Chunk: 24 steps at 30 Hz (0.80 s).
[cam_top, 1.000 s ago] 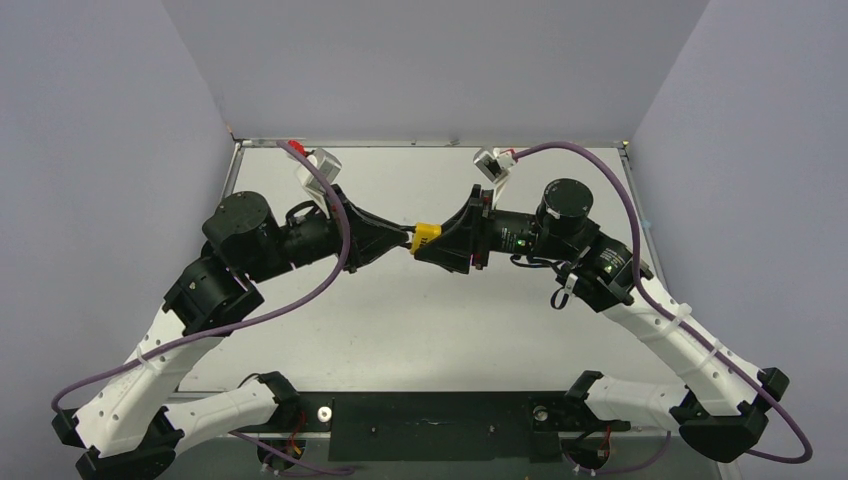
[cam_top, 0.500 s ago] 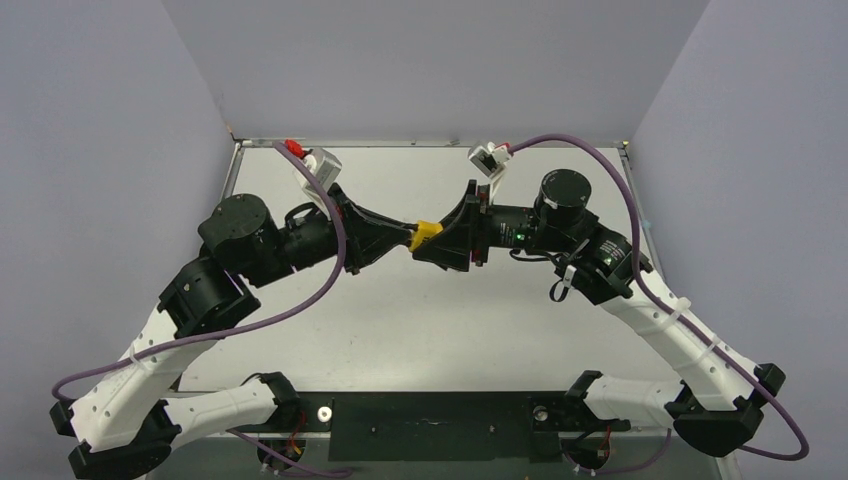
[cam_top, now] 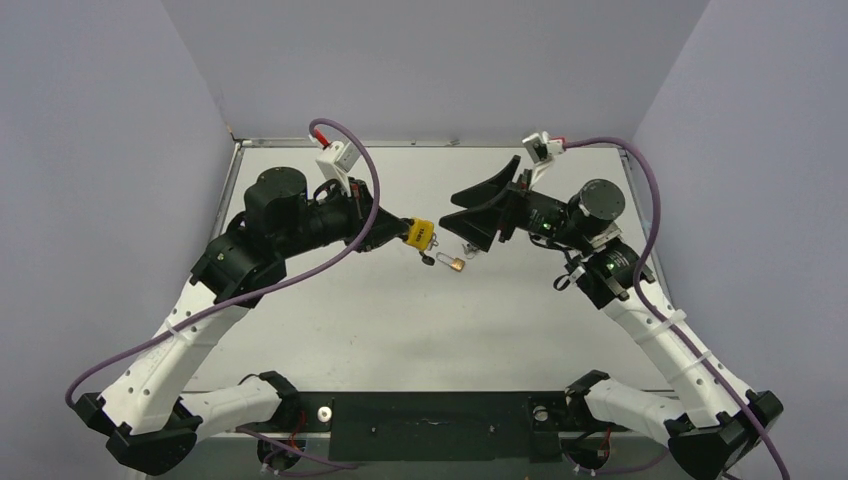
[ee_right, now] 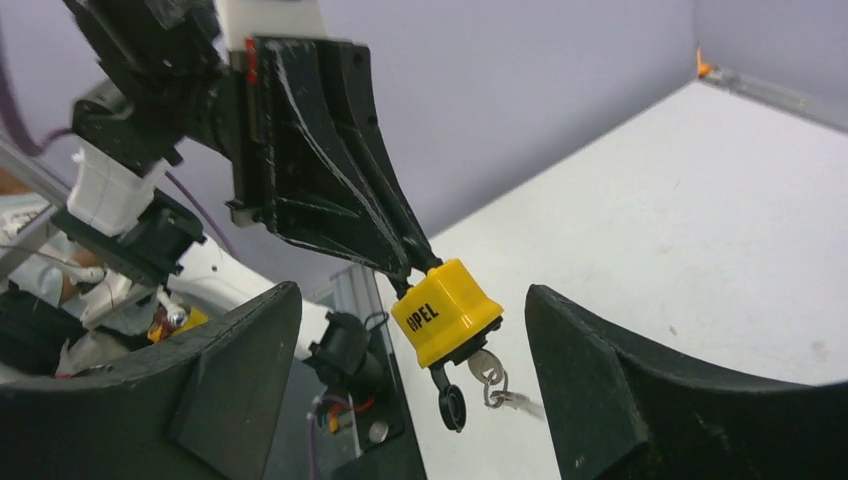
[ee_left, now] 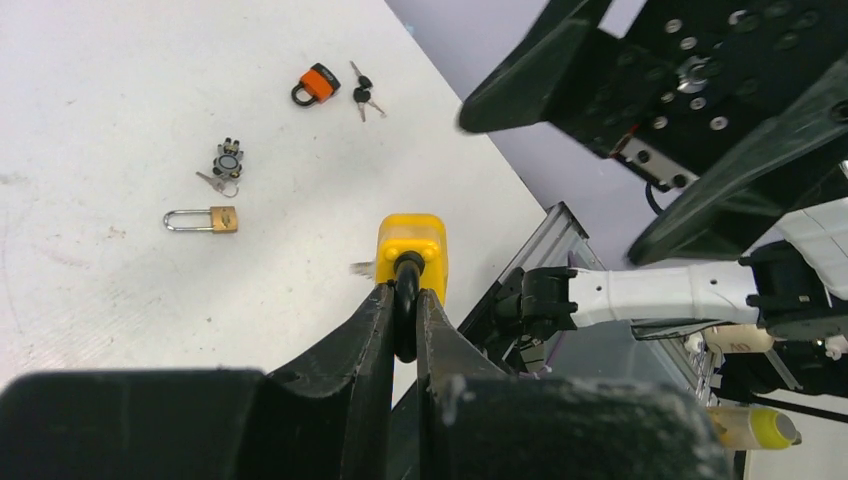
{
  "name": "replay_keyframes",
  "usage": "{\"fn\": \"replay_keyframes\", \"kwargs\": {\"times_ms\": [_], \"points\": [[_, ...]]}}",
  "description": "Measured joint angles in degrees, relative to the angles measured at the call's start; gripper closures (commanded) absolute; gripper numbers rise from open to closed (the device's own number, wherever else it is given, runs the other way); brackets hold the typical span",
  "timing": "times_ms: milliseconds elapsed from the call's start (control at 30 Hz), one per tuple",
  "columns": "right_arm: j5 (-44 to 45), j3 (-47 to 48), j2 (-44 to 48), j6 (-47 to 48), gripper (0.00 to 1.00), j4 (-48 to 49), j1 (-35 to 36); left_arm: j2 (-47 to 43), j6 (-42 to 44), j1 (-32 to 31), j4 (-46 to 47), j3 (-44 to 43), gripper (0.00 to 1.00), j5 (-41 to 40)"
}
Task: Lock with the key
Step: Lock the lock.
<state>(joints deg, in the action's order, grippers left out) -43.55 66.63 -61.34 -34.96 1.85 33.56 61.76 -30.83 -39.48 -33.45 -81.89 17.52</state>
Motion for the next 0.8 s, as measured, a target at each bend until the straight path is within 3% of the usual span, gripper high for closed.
{"fn": "replay_keyframes", "kwargs": {"times_ms": [267,600,800], "points": [[-7.3,-7.8,3.6,-10.9,0.30,19.2,-7.3,-0.3,-0.1,1.6,-0.7,-0.9,1.00,3.1],[-13.6,-12.2,1.2,-21.6,0.40,33.7,-7.6,-0.5,-2.8,3.7,0.6,-5.4,1.00,11.5],[-13.9,-12.2,1.2,-22.9,0.46,36.7,-5.3,-0.6,-5.1,4.4,2.5,-5.6,1.00,14.7]]}}
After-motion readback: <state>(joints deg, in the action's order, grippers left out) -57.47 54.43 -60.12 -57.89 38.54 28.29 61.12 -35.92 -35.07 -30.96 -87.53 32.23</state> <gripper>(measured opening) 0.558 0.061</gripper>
